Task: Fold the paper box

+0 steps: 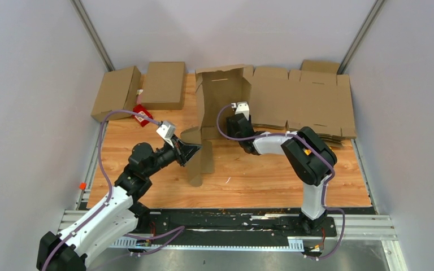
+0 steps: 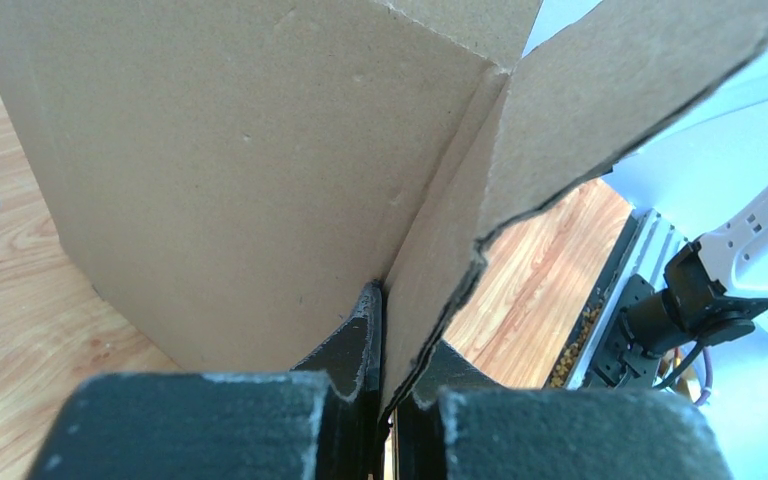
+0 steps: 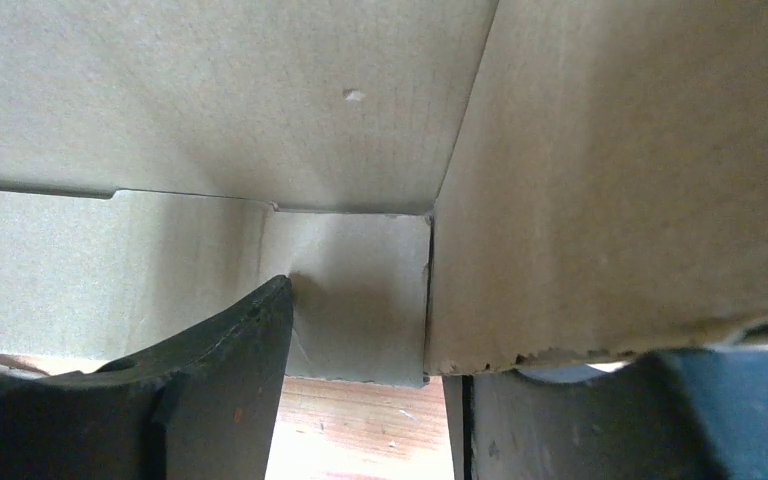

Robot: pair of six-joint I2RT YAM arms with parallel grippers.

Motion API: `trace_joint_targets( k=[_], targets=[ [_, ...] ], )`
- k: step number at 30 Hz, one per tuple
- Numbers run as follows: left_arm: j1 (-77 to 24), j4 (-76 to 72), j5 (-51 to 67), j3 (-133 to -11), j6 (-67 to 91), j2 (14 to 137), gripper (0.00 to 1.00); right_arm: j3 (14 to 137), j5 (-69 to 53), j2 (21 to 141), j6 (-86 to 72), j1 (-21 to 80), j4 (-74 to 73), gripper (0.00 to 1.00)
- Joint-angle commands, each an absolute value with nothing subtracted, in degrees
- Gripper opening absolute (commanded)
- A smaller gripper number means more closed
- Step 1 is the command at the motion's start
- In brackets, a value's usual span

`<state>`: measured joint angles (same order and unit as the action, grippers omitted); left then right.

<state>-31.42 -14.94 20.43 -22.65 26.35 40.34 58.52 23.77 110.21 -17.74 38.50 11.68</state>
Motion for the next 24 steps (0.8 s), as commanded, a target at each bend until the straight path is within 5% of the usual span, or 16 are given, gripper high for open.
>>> trace_joint_targets(
  k=[1, 18, 24],
  targets=[
    [-31.4, -6.9, 21.2, -21.0, 29.6, 41.0, 0.06, 57.1, 26.1, 111.3, -17.6, 40.6, 4.5, 0.51],
    [-31.5, 5.0, 23.7, -22.5, 30.9, 34.2, 0.07, 51.8, 32.2, 101.7, -20.1, 44.3, -0.6, 0.45],
    [-31.5, 2.1, 25.3, -22.3, 30.0, 37.3, 0.06, 52.7, 29.8, 101.1, -19.0, 43.9, 1.4, 0.7]
  ],
)
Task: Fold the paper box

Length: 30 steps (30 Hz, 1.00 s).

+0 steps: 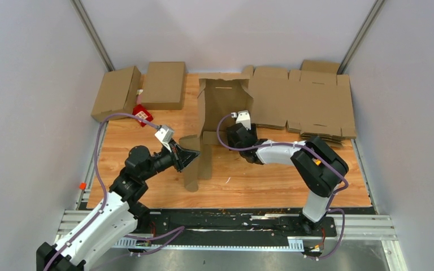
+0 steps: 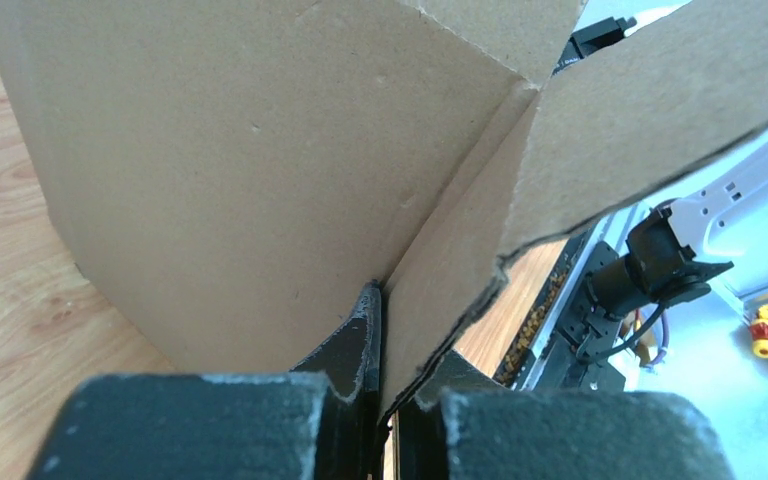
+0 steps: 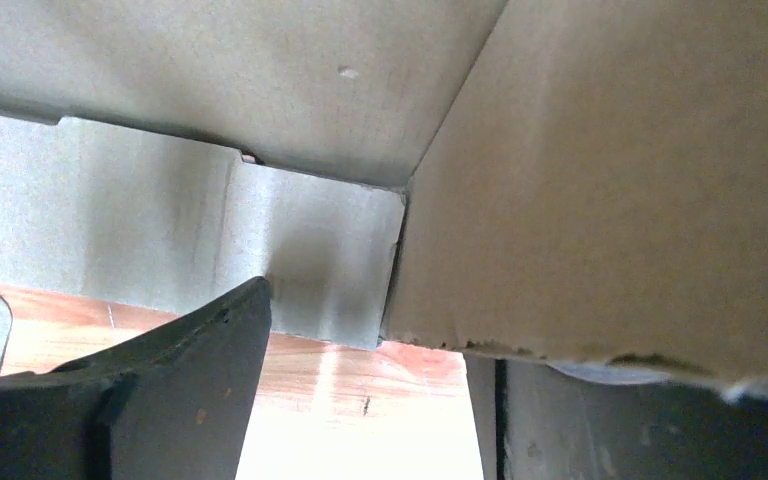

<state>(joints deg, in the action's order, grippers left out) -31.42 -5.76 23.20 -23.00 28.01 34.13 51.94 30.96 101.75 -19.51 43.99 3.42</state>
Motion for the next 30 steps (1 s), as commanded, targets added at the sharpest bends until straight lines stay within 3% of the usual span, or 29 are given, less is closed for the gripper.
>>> trace_joint_targets(
  k=[1, 8, 16, 24, 28, 30],
  targets=[
    [-31.4, 2.1, 25.3, -22.4, 29.8, 37.4, 0.06, 53.0, 28.9, 101.4, -19.1, 43.5, 1.7, 0.73],
    [-31.5, 2.0, 25.2, -22.9, 29.1, 38.0, 0.06, 49.6, 19.3, 100.7, -19.5, 40.0, 13.4, 0.91],
    [-31.5, 1.7, 26.0, -23.1, 28.9, 38.1, 0.07, 51.7, 15.2, 102.9, -18.8, 39.2, 16.5, 0.95],
    [-31.5, 1.0, 26.6, -23.2, 29.4, 38.2, 0.07, 56.8, 18.9, 106.9, -20.9, 39.3, 12.6, 0.79],
    [-31.5, 0.9, 26.7, -23.2, 29.5, 38.2, 0.07, 60.2, 23.4, 110.5, -19.5, 40.7, 6.5, 0.57],
    [-31.5, 1.4, 26.5, -23.4, 29.4, 37.9, 0.07, 60.8, 27.8, 112.0, -18.7, 41.9, 3.2, 0.53]
  ],
)
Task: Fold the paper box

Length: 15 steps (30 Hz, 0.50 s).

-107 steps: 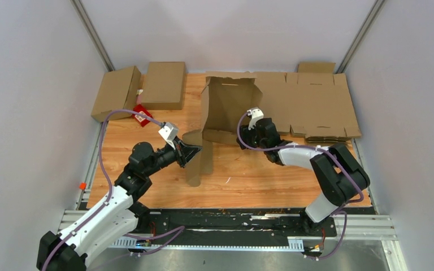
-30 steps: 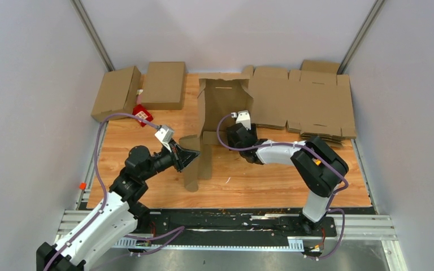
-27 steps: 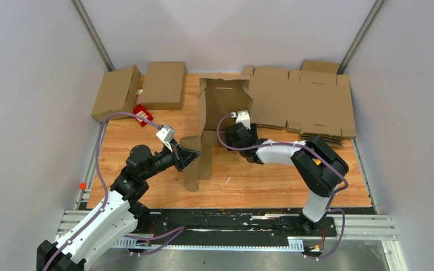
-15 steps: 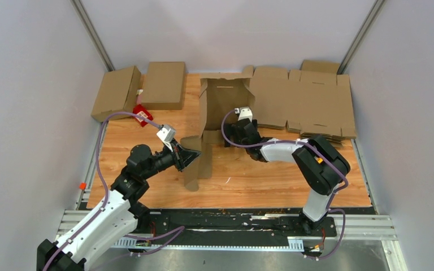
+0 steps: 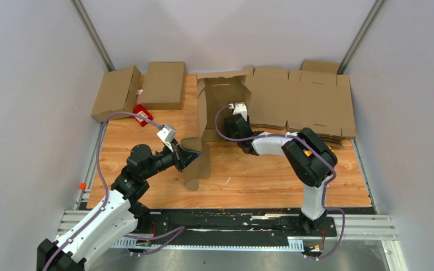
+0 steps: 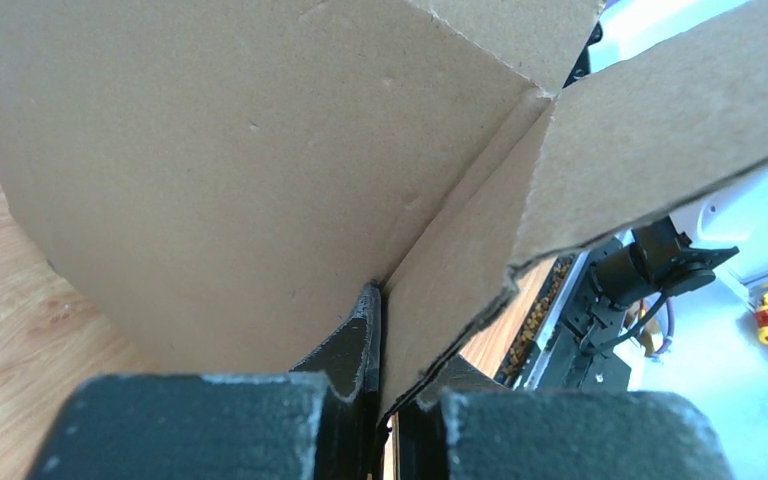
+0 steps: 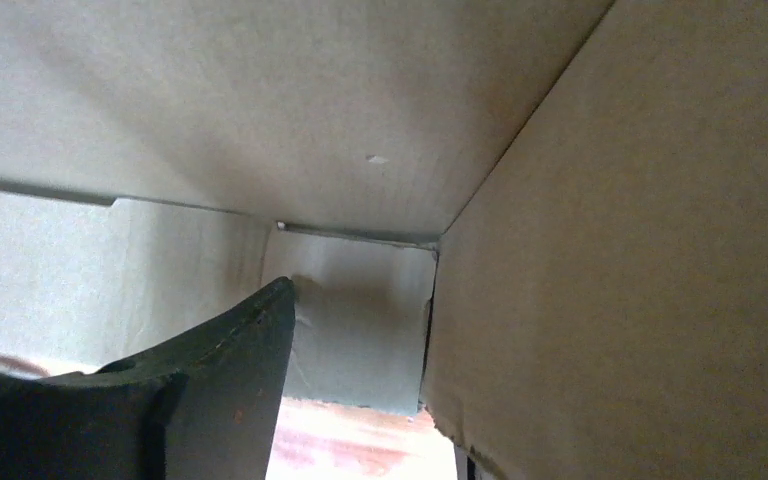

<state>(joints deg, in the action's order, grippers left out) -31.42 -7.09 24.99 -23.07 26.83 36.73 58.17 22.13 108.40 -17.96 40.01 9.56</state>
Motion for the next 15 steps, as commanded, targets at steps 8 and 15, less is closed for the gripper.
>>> trace_joint_targets(
  k=[8, 15],
  targets=[
    [-31.5, 4.3, 22.0, -23.7, 29.7, 33.8, 0.12, 57.4, 31.7, 112.5, -19.4, 43.1, 0.8, 0.52],
    [-31.5, 12.9, 10.4, -25.6, 28.3, 28.3, 0.31, 55.8, 33.1, 108.0, -21.0, 43.1, -1.8, 0.46]
  ],
)
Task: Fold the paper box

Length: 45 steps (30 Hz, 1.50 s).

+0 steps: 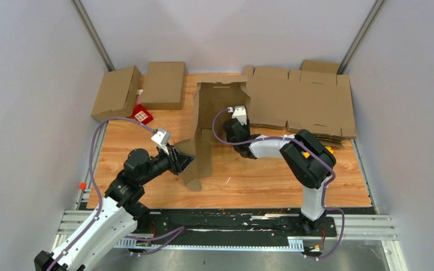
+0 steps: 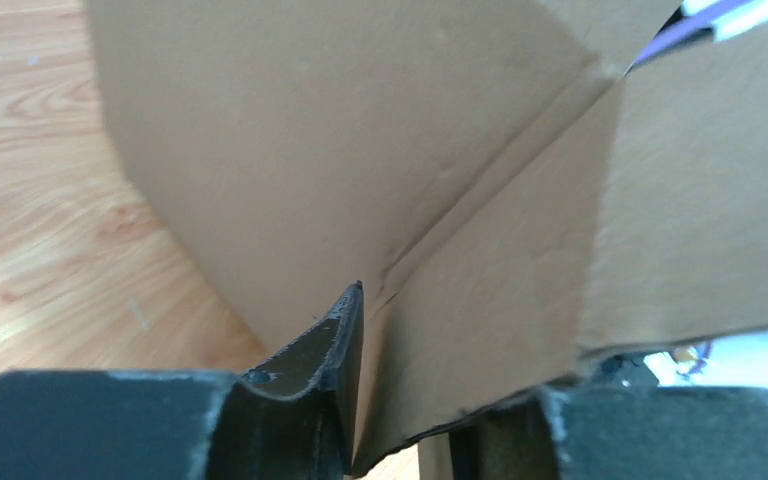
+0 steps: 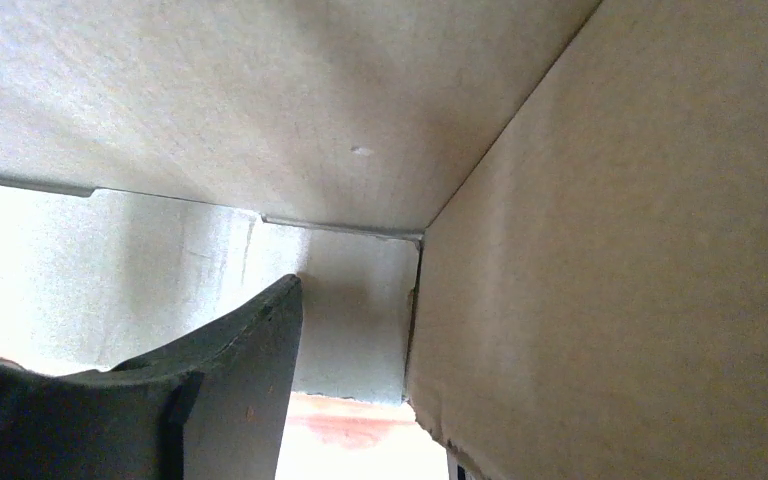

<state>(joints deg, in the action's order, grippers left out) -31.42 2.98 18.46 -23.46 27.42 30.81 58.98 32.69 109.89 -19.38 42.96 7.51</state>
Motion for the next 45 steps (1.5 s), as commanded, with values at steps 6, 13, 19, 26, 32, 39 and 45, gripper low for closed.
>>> trace_joint_targets(
  k=[6, 13, 19, 26, 32, 39, 45],
  targets=[
    [-31.5, 14.2, 5.8, -25.0, 27.4, 25.7, 0.43, 53.9, 32.9, 105.1, -21.1, 43.1, -1.2, 0.46],
    [-31.5, 13.9, 7.4, -25.7, 25.7, 27.9, 0.15, 52.8, 27.8, 102.1, -20.4, 43.1, 2.8, 0.79],
    [-31.5, 10.1, 12.6, -24.9, 27.0, 30.2, 0.11, 55.5, 24.6, 102.5, -22.9, 43.0, 3.8, 0.96],
    [-31.5, 9.2, 15.1, -25.4, 27.6, 31.1, 0.11, 57.3, 25.3, 104.0, -24.7, 42.9, 6.6, 1.0],
    [-31.4, 10.2, 15.5, -25.8, 26.8, 31.2, 0.11, 55.1, 25.8, 101.5, -22.3, 42.9, 11.5, 1.0],
    [-31.4, 10.5, 15.6, -26.5, 26.2, 31.9, 0.11, 51.0, 24.2, 97.2, -20.4, 40.9, 13.1, 1.0],
    [-31.5, 9.9, 16.4, -27.2, 25.8, 34.1, 0.11, 49.3, 21.9, 95.5, -19.5, 38.8, 12.0, 1.0]
  ],
)
